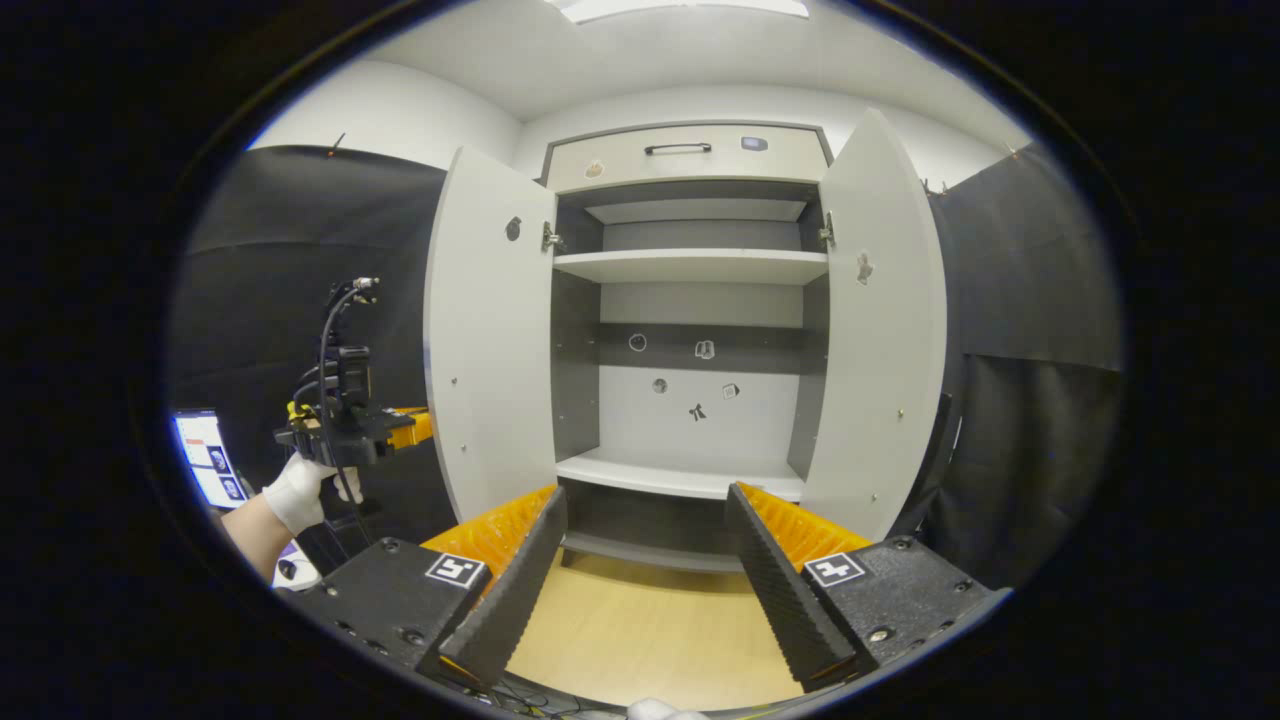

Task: Open the right door of the double-door shoe cabinet with the right hand, and open the left door with the left hand.

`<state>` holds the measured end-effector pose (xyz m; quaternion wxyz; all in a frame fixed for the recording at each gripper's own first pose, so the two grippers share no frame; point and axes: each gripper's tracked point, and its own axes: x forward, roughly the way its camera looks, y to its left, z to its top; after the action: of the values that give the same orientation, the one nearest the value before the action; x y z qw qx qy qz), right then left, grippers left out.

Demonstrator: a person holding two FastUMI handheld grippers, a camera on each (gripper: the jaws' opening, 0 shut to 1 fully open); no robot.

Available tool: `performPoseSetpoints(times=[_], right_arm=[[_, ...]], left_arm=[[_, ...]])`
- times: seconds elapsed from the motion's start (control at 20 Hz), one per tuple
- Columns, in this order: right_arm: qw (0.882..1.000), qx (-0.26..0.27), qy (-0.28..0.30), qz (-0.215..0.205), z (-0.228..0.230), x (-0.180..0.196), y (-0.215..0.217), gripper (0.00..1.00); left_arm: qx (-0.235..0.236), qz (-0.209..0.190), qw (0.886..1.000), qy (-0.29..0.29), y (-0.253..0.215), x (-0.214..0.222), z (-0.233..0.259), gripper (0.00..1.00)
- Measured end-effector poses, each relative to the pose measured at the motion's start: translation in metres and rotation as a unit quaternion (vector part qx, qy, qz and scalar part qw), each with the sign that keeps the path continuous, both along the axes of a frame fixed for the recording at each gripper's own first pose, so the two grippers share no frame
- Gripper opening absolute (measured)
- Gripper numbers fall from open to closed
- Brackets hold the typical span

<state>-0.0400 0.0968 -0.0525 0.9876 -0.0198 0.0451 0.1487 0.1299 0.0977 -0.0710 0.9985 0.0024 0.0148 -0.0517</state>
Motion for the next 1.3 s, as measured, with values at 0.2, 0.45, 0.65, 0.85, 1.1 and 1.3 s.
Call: performPoseSetpoints(times=[0.2,0.45,0.65,0.85,1.1,1.3], right_arm=[[1.000,-0.003,-0.002,-0.004,0.000,0.000,-0.001,1.00],[1.000,-0.002,0.001,-0.007,-0.001,-0.001,-0.002,1.00],[1.000,-0.006,0.002,-0.004,-0.002,-0.003,-0.002,1.00],[1.000,-0.008,0.003,0.000,-0.002,-0.004,-0.002,0.98],[1.000,-0.005,0.001,0.009,-0.002,-0.006,0.000,1.00],[1.000,0.001,-0.004,0.013,0.000,-0.006,-0.001,1.00]], left_arm=[[0.001,0.000,1.000,-0.002,-0.001,0.001,0.000,0.00],[0.000,0.007,1.000,-0.001,0.002,-0.002,0.000,0.02],[-0.016,0.026,1.000,0.003,0.020,-0.003,-0.002,0.42],[-0.013,0.037,0.999,-0.008,0.025,-0.016,0.003,0.75],[0.015,0.037,0.999,-0.014,0.020,-0.040,0.006,0.78],[0.000,0.044,0.999,-0.014,0.005,-0.073,0.017,0.95]])
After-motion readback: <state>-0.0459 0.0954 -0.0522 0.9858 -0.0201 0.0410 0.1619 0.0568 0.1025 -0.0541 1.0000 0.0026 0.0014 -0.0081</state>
